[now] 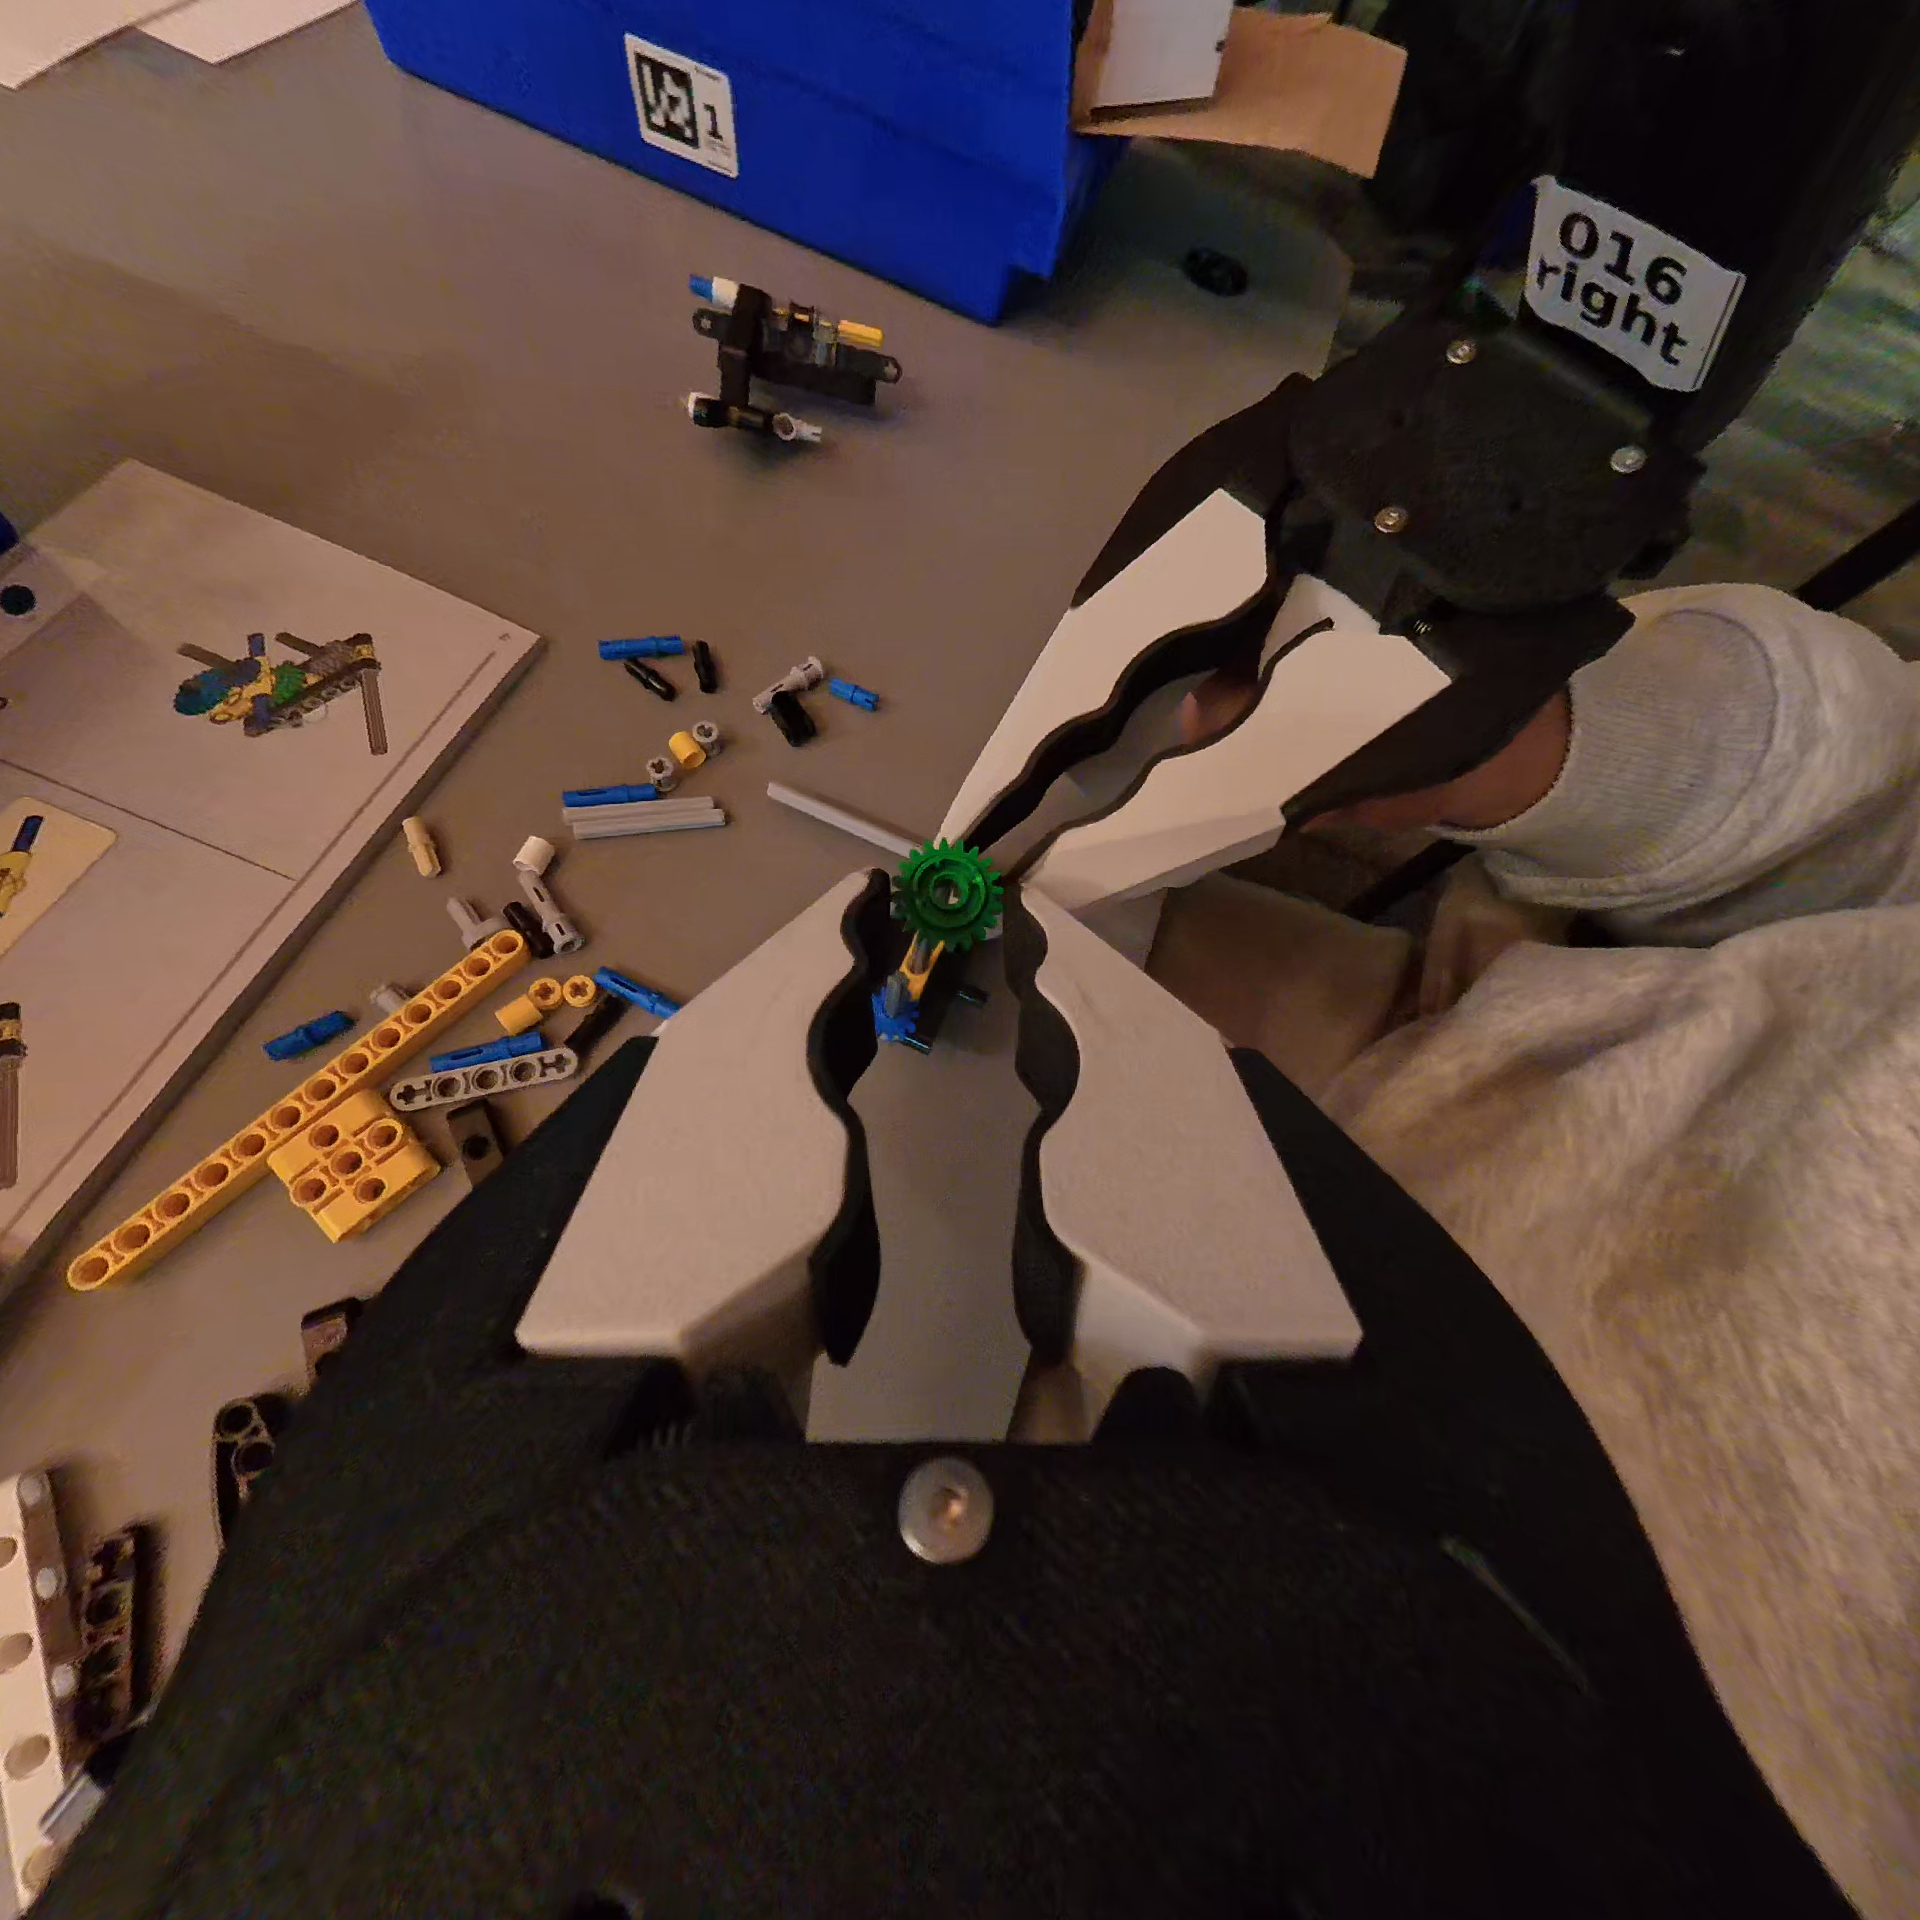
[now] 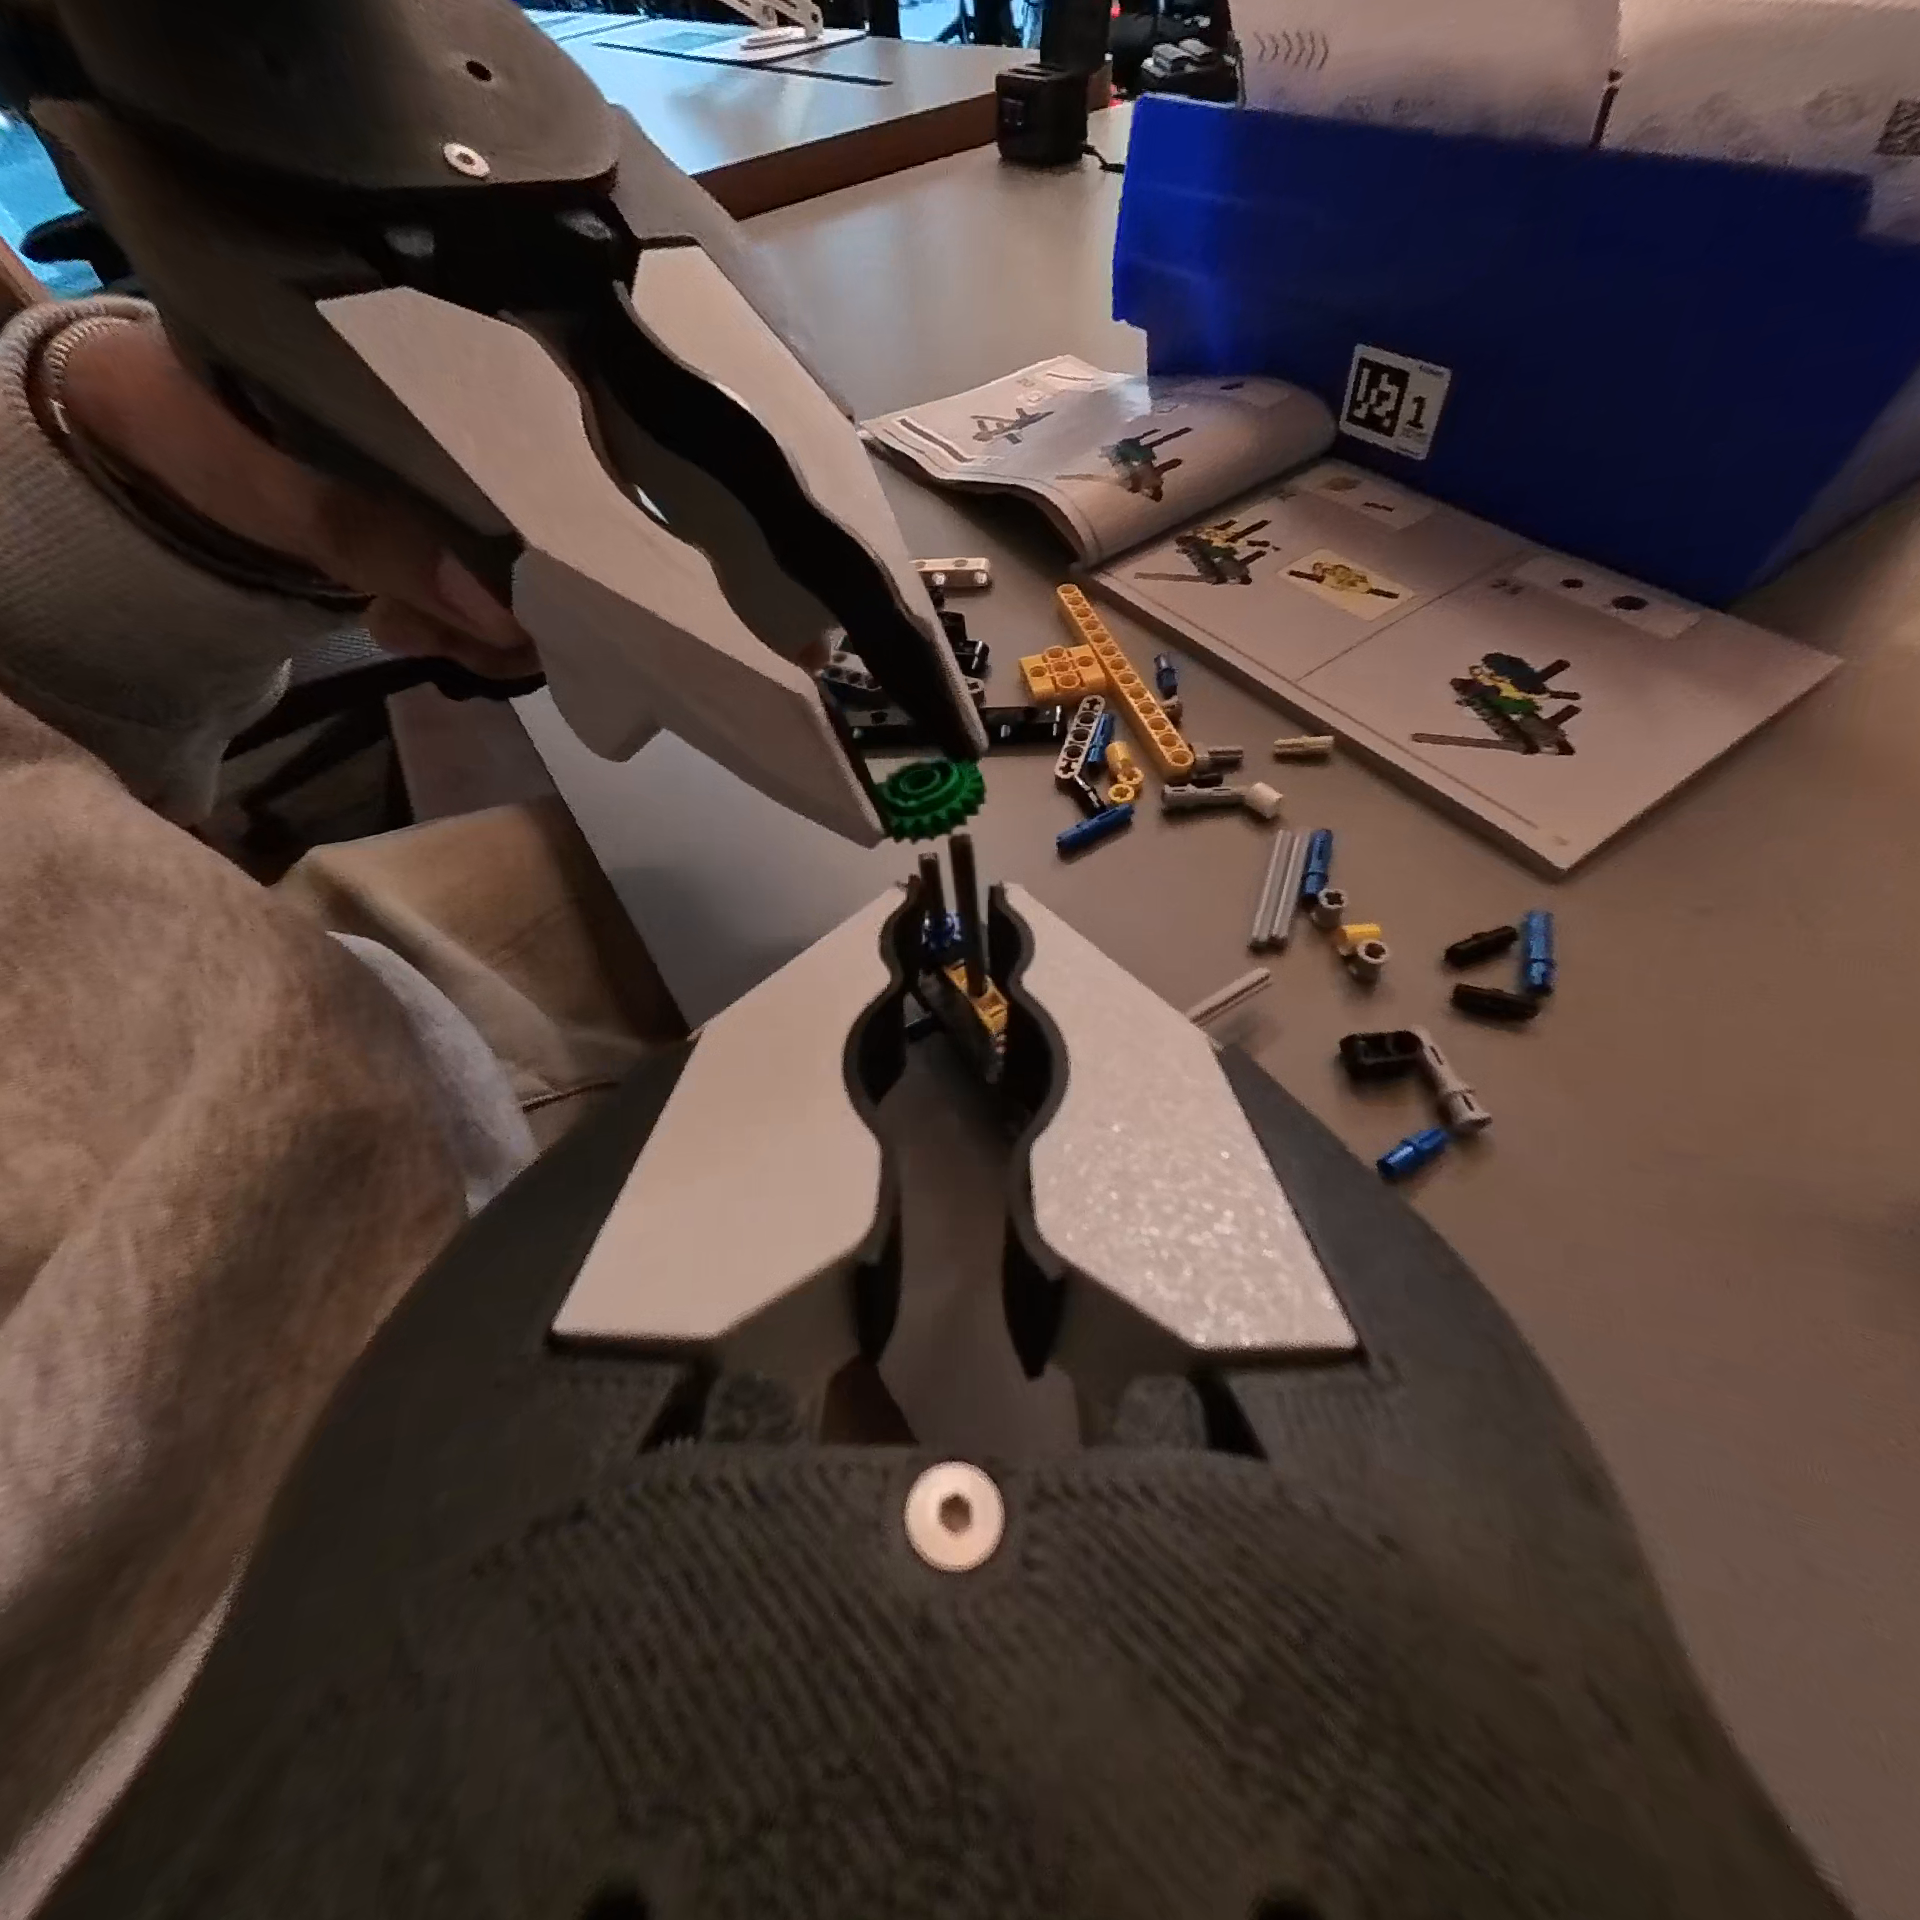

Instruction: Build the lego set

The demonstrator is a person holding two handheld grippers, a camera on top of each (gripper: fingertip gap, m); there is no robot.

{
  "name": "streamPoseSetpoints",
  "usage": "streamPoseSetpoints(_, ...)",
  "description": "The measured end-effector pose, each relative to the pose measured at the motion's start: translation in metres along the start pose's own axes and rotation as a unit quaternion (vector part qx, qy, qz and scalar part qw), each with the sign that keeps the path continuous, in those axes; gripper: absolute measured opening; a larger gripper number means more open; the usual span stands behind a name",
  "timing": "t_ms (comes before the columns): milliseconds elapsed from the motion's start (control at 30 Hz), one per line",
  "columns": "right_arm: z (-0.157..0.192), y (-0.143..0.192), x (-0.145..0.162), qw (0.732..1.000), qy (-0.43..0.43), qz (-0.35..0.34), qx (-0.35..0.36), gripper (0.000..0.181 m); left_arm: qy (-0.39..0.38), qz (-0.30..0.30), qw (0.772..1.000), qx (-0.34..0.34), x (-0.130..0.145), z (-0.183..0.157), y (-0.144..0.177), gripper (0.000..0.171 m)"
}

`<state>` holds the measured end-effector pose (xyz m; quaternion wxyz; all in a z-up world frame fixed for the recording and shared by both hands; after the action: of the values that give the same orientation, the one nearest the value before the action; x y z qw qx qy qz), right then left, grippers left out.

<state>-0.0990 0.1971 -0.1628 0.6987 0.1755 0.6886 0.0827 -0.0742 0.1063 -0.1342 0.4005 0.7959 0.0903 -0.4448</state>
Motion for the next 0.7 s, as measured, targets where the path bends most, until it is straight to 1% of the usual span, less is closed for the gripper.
streamPoseSetpoints(200,-0.002,-0.006,0.005,1.000,-0.010,0.013,-0.003,0.009,0.011,0.016,1.000,0.001,0.002,0.003,-0.004,0.018)
streamPoseSetpoints(400,-0.003,-0.010,0.007,1.000,-0.007,0.019,0.003,0.003,0.015,0.016,1.000,0.003,0.002,0.004,-0.005,0.018)
streamPoseSetpoints(700,-0.003,-0.011,0.007,1.000,0.002,0.020,0.008,0.003,0.030,0.018,0.999,0.004,0.001,0.006,-0.004,0.018)
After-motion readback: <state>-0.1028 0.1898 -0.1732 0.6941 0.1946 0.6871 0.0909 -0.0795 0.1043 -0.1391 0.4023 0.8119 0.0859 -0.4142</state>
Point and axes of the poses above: each gripper's, where its closed fingertips meet, y back along the fingers, x out of its underside, z = x × y across the jaws, the point moved 6 cm from there along y, back along the fingers, and after that the axes turned 7 degrees about y, right-handed, at the moved point
